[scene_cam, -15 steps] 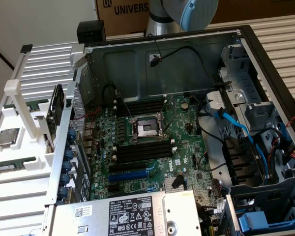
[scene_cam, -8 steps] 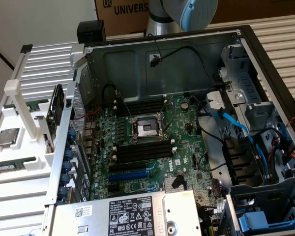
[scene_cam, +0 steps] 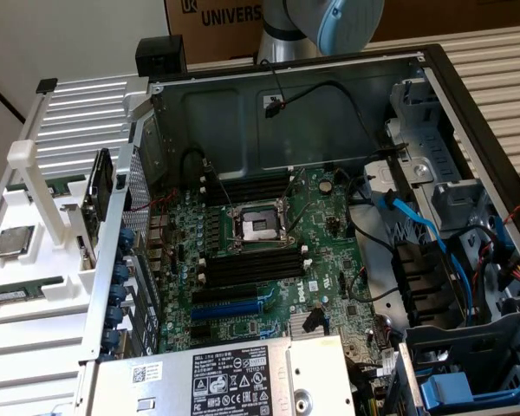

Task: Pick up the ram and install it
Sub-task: 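Pick up the ram and move it above insertion slot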

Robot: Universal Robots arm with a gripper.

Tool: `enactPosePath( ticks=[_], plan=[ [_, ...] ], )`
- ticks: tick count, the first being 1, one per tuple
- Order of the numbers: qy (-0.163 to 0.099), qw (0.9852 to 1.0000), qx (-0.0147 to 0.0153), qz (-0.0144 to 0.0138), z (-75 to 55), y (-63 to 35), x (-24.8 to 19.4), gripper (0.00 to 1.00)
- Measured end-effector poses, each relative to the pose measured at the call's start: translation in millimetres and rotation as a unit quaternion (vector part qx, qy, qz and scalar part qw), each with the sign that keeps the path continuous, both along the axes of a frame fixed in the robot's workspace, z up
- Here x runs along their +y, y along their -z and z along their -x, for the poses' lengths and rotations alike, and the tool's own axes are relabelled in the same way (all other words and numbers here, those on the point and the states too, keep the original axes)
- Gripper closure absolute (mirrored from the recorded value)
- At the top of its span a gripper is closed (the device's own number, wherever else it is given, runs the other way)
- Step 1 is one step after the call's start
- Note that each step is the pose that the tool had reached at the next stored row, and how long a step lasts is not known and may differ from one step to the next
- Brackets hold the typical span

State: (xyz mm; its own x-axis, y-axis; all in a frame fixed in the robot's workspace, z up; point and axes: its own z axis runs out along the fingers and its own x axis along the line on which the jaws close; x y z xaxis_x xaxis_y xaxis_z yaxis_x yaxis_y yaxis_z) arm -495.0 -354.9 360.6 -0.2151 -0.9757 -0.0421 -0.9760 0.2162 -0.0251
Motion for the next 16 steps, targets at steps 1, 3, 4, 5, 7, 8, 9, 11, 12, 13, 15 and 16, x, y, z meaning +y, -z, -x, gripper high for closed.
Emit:
enactPosePath(
  ticks=[1,3,4,5,7,8,9,11,12,13,15,16],
  plan=[
    [-0.002,1.0000,0.0001,0.0000,0.4,1.1,-0.2,0.90],
    [-0.007,1.0000,0.0001,0.0000,0.7,4.0,-1.1,0.90],
    [-0.008,1.0000,0.0001,0.0000,0.9,4.7,-1.4,0.90],
    [-0.009,1.0000,0.0001,0.0000,1.0,5.4,-1.6,0.90],
    [-0.012,0.9999,0.0001,0.0000,1.5,7.3,-2.3,0.90],
    [-0.013,0.9999,0.0001,0.0000,1.7,8.0,-2.7,0.90],
    [-0.014,0.9999,0.0001,0.0000,2.1,8.4,-3.0,0.90],
    [-0.015,0.9999,0.0000,0.0000,2.9,9.1,-3.5,0.90],
    [-0.015,0.9999,0.0000,0.0000,3.0,9.5,-3.8,0.90],
    [-0.016,0.9999,0.0001,0.0000,3.1,9.8,-4.6,0.90],
    [-0.016,0.9999,0.0001,0.0000,3.2,10.8,-6.4,0.90],
    [-0.017,0.9999,0.0000,0.0000,3.1,12.3,-8.8,0.90]
  ],
)
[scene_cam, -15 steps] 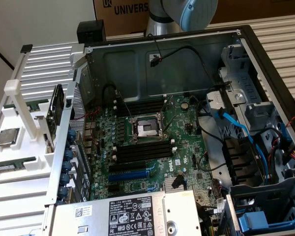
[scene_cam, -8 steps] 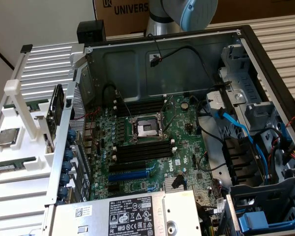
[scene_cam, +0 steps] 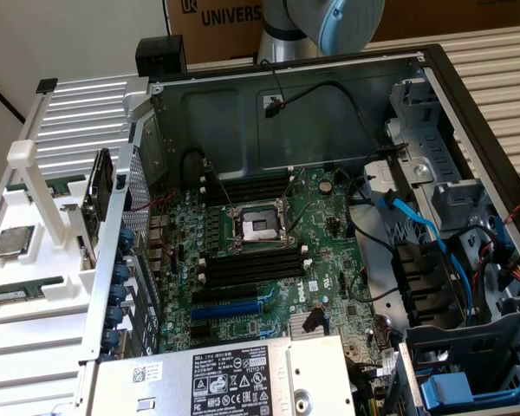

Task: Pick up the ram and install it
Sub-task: 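Pick up the ram and move it above insertion slot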

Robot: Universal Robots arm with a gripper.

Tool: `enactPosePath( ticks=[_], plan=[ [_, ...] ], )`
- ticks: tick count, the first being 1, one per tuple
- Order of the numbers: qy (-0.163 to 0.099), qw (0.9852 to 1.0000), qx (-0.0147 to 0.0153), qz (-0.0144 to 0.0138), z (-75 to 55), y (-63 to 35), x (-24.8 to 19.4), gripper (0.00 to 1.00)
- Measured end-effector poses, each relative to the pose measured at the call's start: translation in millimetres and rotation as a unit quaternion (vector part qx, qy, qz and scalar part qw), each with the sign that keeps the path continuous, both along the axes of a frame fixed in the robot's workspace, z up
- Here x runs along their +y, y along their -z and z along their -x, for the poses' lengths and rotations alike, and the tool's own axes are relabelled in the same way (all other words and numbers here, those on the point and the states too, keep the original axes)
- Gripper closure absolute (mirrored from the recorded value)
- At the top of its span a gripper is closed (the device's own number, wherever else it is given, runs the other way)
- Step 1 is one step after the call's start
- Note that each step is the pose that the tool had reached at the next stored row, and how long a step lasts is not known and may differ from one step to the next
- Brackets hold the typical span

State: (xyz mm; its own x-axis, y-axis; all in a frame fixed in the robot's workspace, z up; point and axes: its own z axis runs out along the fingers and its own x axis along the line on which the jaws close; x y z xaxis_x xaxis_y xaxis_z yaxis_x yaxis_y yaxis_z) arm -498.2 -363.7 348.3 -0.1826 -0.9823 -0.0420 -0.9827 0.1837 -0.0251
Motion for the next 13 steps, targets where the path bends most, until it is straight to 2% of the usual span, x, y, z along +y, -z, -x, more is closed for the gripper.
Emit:
enactPosePath(
  ticks=[6,11,13],
  plan=[
    [-0.001,1.0000,0.0011,-0.0001,-0.5,6.8,-8.2,0.90],
    [-0.002,1.0000,0.0072,-0.0001,-5.7,10.5,-11.1,0.90],
    [-0.002,1.0000,0.0085,-0.0001,-6.4,12.0,-11.3,0.90]
  ],
)
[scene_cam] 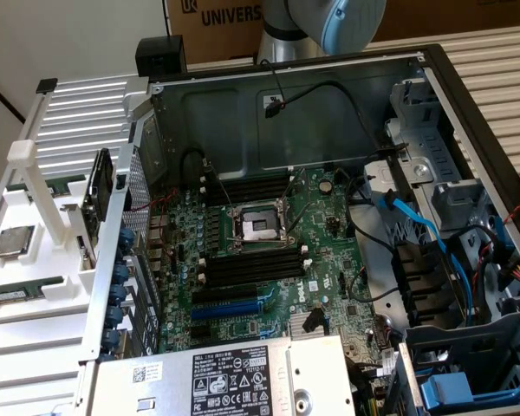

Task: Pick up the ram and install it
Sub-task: 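Pick up the ram and move it above insertion slot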

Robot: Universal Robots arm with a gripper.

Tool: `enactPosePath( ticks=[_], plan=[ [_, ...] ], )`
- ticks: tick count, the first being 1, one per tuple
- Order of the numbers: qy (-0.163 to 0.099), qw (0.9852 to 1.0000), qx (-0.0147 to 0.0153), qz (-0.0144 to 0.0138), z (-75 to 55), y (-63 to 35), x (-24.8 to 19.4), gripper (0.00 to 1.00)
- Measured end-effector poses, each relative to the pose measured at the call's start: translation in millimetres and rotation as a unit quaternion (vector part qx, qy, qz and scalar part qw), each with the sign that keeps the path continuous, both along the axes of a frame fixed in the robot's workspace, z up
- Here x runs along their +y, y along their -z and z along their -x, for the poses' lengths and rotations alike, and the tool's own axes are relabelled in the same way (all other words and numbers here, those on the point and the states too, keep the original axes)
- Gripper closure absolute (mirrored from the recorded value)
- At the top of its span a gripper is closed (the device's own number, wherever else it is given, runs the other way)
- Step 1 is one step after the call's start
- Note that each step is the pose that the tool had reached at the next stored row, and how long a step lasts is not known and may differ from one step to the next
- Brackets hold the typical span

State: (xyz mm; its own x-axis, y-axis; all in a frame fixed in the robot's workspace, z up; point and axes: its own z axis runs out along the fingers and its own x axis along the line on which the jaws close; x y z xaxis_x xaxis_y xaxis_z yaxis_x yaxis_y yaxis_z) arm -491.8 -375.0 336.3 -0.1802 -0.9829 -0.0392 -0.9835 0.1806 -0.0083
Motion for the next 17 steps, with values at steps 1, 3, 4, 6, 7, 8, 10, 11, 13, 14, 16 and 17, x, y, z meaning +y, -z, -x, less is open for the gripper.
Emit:
enactPosePath(
  ticks=[1,3,4,6,7,8,10,11,13,14,16,17],
  plan=[
    [0.000,1.0000,0.0007,0.0000,-0.4,0.6,-0.3,0.90],
    [0.000,1.0000,0.0019,0.0001,-1.5,1.9,-0.6,0.90],
    [0.000,1.0000,0.0021,0.0000,-2.0,2.9,-0.7,0.90],
    [-0.001,1.0000,0.0022,0.0000,-2.8,5.7,-1.3,0.90],
    [-0.001,1.0000,0.0022,0.0000,-3.0,7.3,-1.6,0.90],
    [-0.001,1.0000,0.0022,0.0000,-3.4,9.2,-2.2,0.90],
    [-0.001,1.0000,0.0023,0.0000,-4.1,12.9,-3.2,0.90],
    [-0.001,1.0000,0.0022,0.0000,-4.4,14.7,-3.7,0.90],
    [-0.002,1.0000,0.0023,0.0001,-5.2,18.3,-5.0,0.90],
    [-0.002,1.0000,0.0022,0.0000,-5.6,20.2,-6.2,0.90],
    [-0.003,1.0000,0.0023,0.0001,-6.4,23.8,-9.7,0.90],
    [-0.003,1.0000,0.0023,0.0000,-6.8,25.8,-12.3,0.90]
  ],
)
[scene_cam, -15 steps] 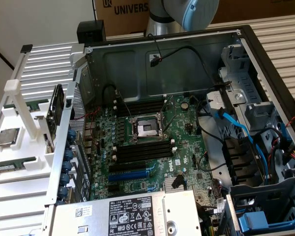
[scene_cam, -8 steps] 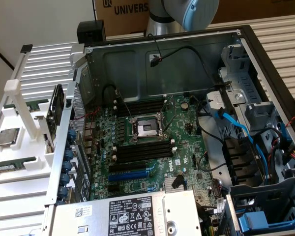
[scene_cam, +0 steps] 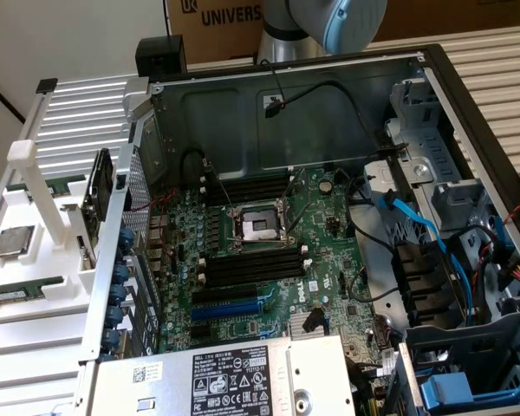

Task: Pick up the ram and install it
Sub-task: 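Pick up the ram and move it above insertion slot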

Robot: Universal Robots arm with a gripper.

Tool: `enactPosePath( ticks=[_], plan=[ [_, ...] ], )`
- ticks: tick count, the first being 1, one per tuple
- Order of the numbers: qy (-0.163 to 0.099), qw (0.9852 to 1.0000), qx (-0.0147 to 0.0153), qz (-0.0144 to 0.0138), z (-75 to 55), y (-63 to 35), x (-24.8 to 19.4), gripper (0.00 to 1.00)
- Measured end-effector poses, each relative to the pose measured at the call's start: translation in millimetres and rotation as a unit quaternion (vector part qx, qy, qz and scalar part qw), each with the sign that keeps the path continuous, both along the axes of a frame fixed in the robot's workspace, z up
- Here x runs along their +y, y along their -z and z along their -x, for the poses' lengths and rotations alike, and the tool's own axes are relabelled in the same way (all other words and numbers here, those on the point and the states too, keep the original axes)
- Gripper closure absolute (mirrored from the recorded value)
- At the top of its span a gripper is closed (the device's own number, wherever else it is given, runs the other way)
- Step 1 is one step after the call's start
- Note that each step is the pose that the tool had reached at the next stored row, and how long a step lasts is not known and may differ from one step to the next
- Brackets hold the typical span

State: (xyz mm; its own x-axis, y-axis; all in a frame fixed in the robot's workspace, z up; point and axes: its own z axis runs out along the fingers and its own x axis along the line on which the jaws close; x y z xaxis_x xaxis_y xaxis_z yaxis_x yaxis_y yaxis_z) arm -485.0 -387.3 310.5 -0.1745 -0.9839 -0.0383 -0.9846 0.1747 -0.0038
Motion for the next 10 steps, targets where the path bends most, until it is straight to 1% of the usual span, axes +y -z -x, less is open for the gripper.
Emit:
enactPosePath(
  ticks=[2,5,9,10],
  plan=[
    [-0.001,1.0000,-0.0001,0.0000,-1.2,3.8,-5.1,0.90],
    [-0.001,1.0000,-0.0001,0.0000,-4.6,9.2,-10.9,0.90],
    [-0.002,1.0000,0.0000,0.0000,-13.2,16.5,-14.7,0.90],
    [-0.002,1.0000,0.0002,0.0000,-16.5,20.1,-15.4,0.90]
  ],
)
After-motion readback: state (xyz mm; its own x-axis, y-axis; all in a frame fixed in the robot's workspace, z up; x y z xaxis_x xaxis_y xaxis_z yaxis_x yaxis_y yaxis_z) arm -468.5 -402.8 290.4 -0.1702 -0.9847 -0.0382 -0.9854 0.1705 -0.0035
